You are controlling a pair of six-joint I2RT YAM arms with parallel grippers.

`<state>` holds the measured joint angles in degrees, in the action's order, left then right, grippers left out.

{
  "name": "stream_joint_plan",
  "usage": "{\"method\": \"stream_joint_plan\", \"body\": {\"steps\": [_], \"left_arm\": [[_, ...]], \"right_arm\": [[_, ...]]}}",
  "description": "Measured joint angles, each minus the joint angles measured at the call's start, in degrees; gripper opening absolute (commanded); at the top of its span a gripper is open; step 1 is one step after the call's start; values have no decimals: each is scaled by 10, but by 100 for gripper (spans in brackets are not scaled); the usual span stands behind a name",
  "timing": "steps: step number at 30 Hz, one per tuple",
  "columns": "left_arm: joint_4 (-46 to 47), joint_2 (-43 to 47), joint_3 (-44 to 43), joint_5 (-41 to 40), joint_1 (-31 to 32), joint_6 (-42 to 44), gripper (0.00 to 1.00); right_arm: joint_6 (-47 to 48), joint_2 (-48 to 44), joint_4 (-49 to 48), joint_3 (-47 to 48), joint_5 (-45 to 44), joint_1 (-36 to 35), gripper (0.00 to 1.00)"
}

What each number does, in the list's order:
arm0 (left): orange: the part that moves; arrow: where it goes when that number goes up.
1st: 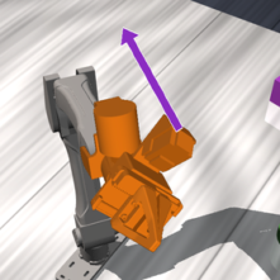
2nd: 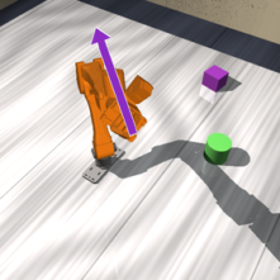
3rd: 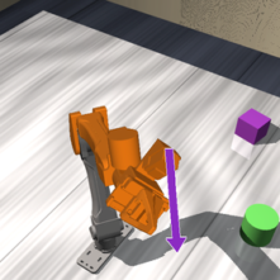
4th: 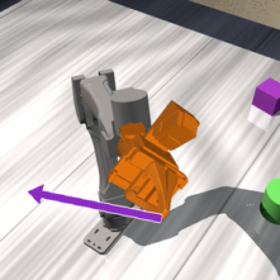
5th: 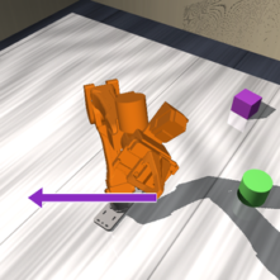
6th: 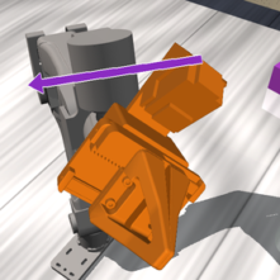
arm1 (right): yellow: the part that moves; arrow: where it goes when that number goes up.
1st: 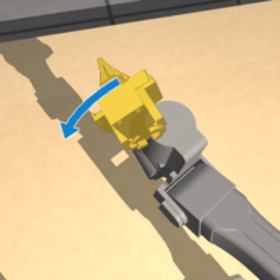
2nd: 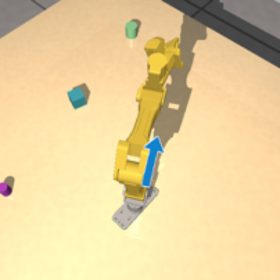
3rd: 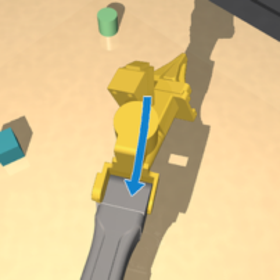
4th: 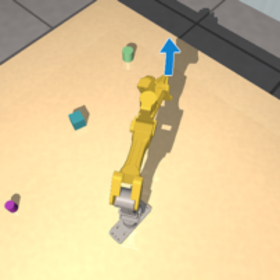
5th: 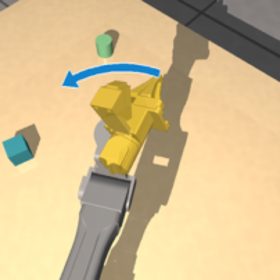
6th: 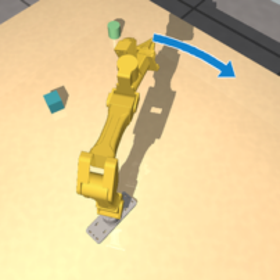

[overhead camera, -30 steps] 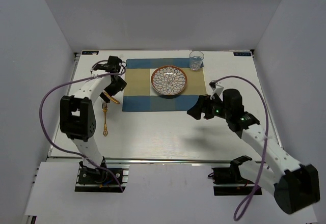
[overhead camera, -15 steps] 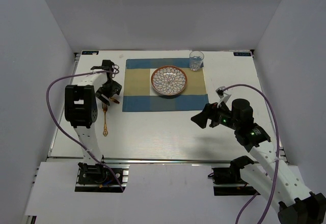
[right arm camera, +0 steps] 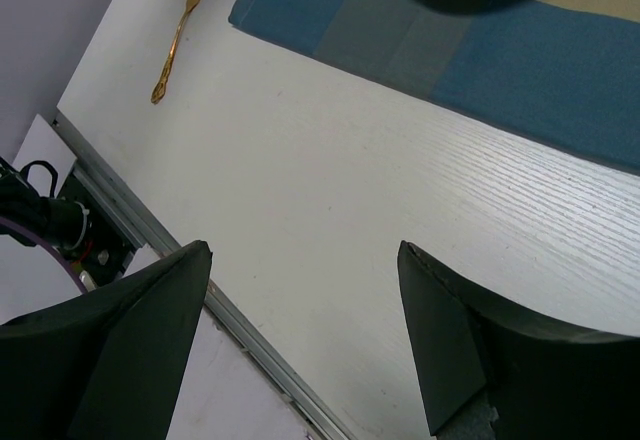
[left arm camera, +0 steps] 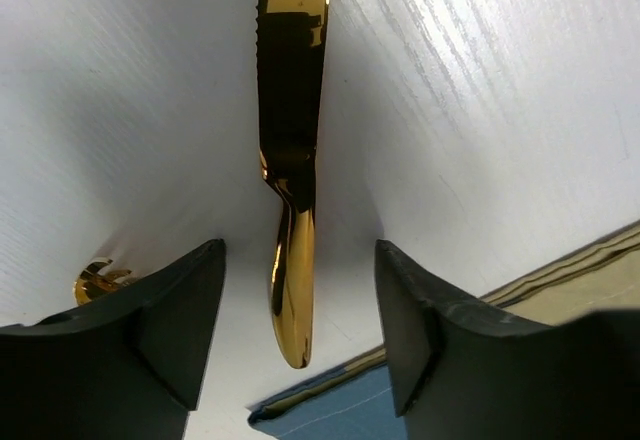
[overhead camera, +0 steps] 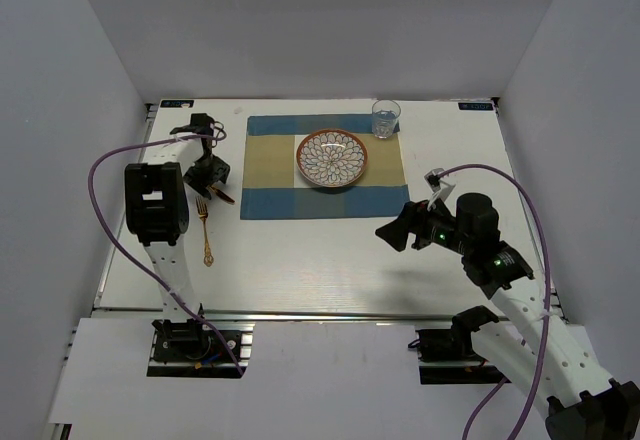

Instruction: Set the dinner table for one person

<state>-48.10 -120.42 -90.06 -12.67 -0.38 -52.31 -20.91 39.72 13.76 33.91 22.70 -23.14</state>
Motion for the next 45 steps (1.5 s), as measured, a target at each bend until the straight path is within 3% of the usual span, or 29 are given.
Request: {"method": "stream_joint_plan", "body": {"steps": [2,10,19,21,22,38,45], "left_arm": [[-3,-2,-2,-1,0,4,61],[-19,-11,-14,-2,0,11,57],[-16,-11,-10,6,0,12,21],[-12,-10,-7,9,-1,15,3],[-11,-10,-7,10,-1,16,0],[-40,-27,-53,16,7,71,0],[-35,37,-61,27,13,114,0]], "right_arm": [[-1,0,0,1,0,0,80],[-8,0,0,1,0,-1,79],[-13,-13,0,1,0,-1,78],[-14,-19,2,2,0,-1,78],[-14,-22,5,4,-1,-1,78],[-14,-52,30,20,-6,-1,77],[-16,-53,30,20,-9,-1,77]]}}
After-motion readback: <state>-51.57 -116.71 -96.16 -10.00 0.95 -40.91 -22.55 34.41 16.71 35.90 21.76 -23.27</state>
